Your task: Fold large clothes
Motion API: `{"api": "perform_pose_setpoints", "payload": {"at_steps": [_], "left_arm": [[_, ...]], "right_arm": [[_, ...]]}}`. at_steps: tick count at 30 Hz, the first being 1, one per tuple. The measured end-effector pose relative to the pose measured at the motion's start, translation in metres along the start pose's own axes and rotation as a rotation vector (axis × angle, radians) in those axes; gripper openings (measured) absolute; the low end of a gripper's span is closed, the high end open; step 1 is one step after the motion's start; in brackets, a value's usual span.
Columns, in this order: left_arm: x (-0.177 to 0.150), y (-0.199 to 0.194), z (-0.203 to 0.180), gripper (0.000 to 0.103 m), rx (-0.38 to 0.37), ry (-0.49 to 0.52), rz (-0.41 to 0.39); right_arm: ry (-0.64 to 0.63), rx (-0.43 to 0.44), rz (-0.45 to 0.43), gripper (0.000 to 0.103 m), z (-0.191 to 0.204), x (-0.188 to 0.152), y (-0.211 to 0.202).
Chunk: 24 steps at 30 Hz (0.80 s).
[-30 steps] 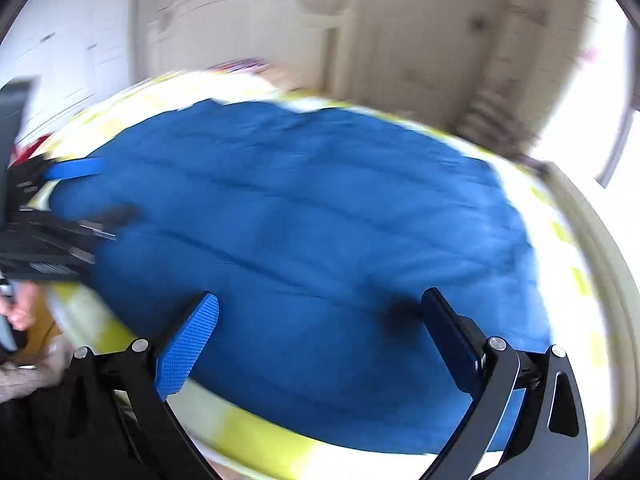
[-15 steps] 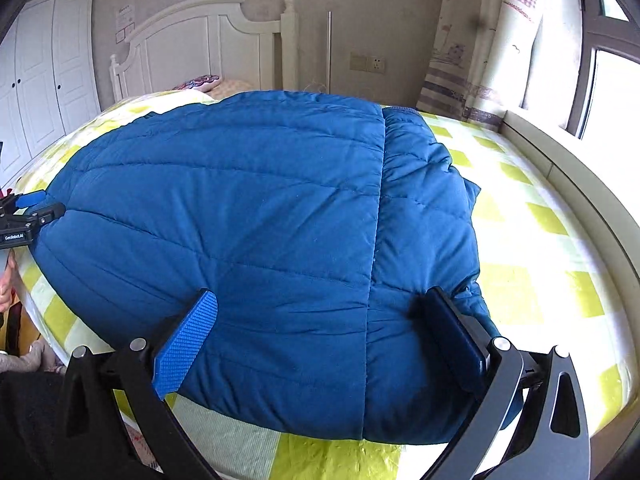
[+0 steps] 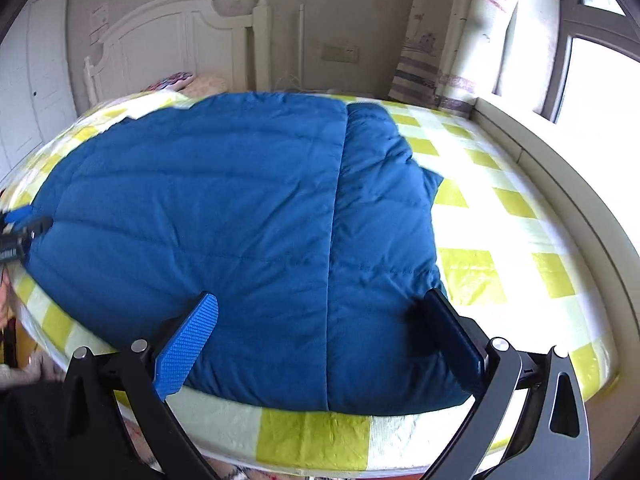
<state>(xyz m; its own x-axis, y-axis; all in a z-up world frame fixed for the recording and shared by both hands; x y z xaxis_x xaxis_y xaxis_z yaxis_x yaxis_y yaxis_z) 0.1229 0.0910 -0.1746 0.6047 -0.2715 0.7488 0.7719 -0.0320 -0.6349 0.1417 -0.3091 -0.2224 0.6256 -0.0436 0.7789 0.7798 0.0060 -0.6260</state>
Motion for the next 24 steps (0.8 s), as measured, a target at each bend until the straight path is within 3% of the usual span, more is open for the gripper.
{"api": "perform_pose_setpoints", "payload": {"at_steps": [3,7,9,11,14,15,17,24], "left_arm": [[0.000,0.000,0.000,0.101,0.008,0.001,-0.002],[0.000,0.000,0.000,0.101,0.002,0.002,-0.001],[0.000,0.000,0.001,0.101,0.000,0.004,-0.001],[-0.001,0.000,0.001,0.101,-0.006,0.003,-0.005],[-0.002,0.000,0.001,0.101,-0.011,0.002,-0.011],[-0.002,0.000,0.001,0.101,-0.011,0.002,-0.011],[-0.002,-0.001,0.001,0.101,-0.014,0.001,-0.013],[-0.002,0.000,0.001,0.101,-0.012,0.001,-0.014]], "right_arm": [[-0.008,0.057,-0.037,0.098,0.024,0.031,-0.004],[-0.150,0.048,-0.090,0.098,0.074,0.066,0.008],[-0.176,0.022,-0.061,0.098,0.085,0.074,0.030],[-0.153,0.025,0.026,0.099,0.085,0.071,0.064],[-0.085,0.099,0.028,0.098,0.075,0.068,0.070],[-0.087,0.095,0.030,0.098,0.072,0.067,0.066],[-0.068,-0.004,0.001,0.098,0.051,0.064,0.052],[0.209,-0.014,0.055,0.098,-0.060,0.013,0.000]]}}
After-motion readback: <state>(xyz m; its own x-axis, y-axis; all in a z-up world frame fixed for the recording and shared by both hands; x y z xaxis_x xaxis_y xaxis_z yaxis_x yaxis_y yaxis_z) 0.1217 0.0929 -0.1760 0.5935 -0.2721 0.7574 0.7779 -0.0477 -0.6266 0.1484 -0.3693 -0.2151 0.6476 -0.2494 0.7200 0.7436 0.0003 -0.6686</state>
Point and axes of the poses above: each gripper's, at about its wrist camera, not at the fingertips, and y roughly the way its jaws point, z to its left, x to its top, the point moved 7 cm from there along y, roughly the way its jaws point, and after that the axes turned 7 degrees about y, right-handed, at the moved point
